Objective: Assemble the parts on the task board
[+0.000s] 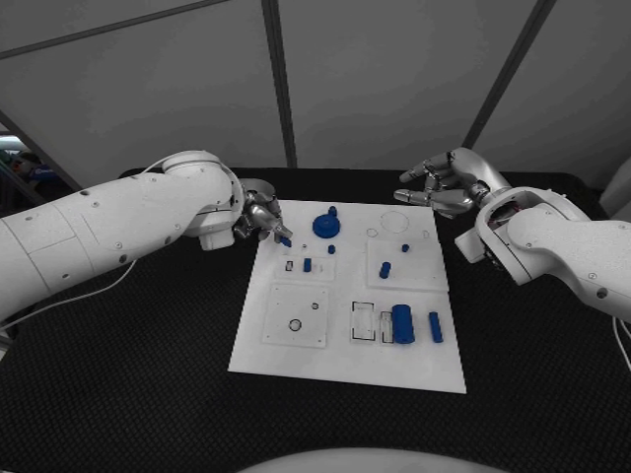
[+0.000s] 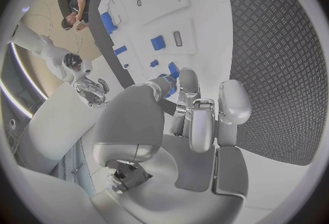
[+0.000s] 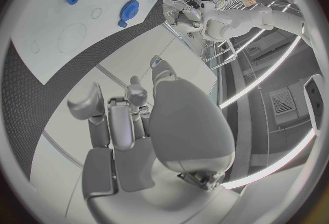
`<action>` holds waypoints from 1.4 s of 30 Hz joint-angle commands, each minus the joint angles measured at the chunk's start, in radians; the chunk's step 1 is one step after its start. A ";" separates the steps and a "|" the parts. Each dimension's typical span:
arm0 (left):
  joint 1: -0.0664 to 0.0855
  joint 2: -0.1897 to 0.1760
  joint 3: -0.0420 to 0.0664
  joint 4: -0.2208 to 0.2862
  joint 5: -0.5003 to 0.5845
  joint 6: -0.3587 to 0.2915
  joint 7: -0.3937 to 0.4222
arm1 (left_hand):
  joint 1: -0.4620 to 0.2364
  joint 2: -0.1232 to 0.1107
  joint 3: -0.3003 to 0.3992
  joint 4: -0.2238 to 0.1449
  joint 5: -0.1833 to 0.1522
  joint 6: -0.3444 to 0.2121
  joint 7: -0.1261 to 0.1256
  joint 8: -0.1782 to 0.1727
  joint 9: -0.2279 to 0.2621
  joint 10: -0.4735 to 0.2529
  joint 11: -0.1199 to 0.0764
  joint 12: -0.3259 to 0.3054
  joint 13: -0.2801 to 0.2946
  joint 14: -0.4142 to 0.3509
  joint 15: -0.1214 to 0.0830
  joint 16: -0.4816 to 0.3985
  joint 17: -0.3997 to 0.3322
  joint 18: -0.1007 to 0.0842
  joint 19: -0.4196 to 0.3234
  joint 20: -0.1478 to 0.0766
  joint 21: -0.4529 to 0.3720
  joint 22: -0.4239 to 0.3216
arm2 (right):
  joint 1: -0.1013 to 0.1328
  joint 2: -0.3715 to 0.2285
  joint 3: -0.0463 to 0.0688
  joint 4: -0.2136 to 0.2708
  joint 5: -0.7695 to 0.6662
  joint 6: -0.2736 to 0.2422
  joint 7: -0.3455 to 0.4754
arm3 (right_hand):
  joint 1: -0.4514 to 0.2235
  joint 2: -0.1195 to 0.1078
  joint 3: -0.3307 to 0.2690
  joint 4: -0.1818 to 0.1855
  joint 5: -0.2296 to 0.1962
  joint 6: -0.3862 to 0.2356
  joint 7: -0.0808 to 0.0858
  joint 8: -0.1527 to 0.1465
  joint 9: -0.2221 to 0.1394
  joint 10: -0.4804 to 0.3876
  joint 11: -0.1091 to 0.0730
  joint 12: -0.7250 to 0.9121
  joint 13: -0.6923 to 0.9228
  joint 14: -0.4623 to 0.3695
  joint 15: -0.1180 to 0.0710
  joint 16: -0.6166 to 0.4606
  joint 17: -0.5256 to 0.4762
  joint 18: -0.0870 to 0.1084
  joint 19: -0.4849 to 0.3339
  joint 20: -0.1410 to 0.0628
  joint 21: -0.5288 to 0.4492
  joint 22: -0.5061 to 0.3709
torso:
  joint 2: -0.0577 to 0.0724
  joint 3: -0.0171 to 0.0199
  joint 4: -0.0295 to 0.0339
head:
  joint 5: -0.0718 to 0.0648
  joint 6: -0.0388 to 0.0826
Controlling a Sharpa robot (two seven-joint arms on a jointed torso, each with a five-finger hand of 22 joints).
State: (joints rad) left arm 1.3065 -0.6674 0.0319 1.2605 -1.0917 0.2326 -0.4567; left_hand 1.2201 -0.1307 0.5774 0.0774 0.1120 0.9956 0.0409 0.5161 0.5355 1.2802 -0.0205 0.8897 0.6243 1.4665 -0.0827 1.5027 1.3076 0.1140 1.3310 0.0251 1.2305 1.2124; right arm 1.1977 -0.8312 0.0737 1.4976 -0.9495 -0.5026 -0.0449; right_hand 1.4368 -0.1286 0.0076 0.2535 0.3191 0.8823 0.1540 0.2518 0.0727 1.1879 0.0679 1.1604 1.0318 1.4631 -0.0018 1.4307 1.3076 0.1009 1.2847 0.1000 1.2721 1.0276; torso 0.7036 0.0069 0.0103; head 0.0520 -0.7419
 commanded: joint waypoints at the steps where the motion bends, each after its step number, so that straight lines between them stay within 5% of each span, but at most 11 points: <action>1: -0.007 -0.017 -0.002 0.037 -0.113 -0.065 0.030 | 0.000 -0.015 0.115 -0.107 0.005 0.008 0.000 0.006 0.003 0.023 -0.014 0.004 0.002 0.072 -0.006 0.003 0.130 -0.015 0.006 0.000 0.007 0.004 | 0.001 -0.001 0.001 0.003 -0.002 0.002 0.007 | -0.003 0.007 0.000 0.001 0.005 -0.001 0.000 0.005 -0.002 -0.004 0.000 -0.003 -0.001 0.049 -0.007 -0.003 0.033 0.011 -0.009 -0.001 -0.006 -0.001 | 0.000 -0.0004 0.0019 | 0.001 -0.002; 17: -0.055 -0.049 -0.006 0.115 -0.165 -0.112 0.022 | -0.003 -0.020 0.123 -0.107 0.010 0.012 -0.001 0.005 0.004 0.028 -0.015 0.002 0.001 0.072 -0.007 0.003 0.130 -0.015 0.008 -0.001 0.009 0.006 | 0.001 -0.003 0.001 0.003 -0.002 0.003 0.009 | -0.004 0.008 0.000 0.002 0.005 0.000 -0.001 0.006 -0.002 -0.004 0.000 -0.002 -0.002 0.049 -0.007 -0.003 0.033 0.011 -0.008 -0.001 -0.006 0.000 | 0.001 -0.0001 -0.0012 | 0.003 -0.003; 42: -0.075 -0.070 -0.006 0.165 -0.179 -0.122 0.014 | -0.008 -0.023 0.131 -0.104 0.012 0.015 -0.002 0.004 0.005 0.031 -0.016 -0.003 -0.004 0.072 -0.008 0.003 0.130 -0.015 0.007 -0.001 0.006 0.004 | 0.001 -0.004 0.001 0.000 -0.002 0.005 0.011 | -0.004 0.008 0.000 0.002 0.005 0.000 -0.001 0.006 -0.002 -0.004 0.000 -0.002 -0.002 0.049 -0.007 -0.003 0.033 0.011 -0.008 -0.001 -0.006 0.000 | 0.001 0.0001 -0.0012 | 0.001 -0.010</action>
State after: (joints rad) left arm 1.2303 -0.7367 0.0259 1.4223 -1.2592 0.1195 -0.4460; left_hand 1.2144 -0.1461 0.6735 0.0054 0.1180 1.0046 0.0423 0.5160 0.5392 1.2916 -0.0252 0.8896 0.6213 1.4661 -0.0830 1.5026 1.3076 0.1139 1.3309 0.0251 1.2337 1.2176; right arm 1.1975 -0.8351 0.0736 1.4962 -0.9495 -0.5020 -0.0434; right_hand 1.4368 -0.1286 0.0076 0.2535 0.3191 0.8823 0.1540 0.2518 0.0727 1.1880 0.0680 1.1604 1.0311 1.4631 -0.0018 1.4307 1.3074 0.1009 1.2847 0.1000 1.2721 1.0279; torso 0.7050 0.0068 0.0093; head 0.0545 -0.7521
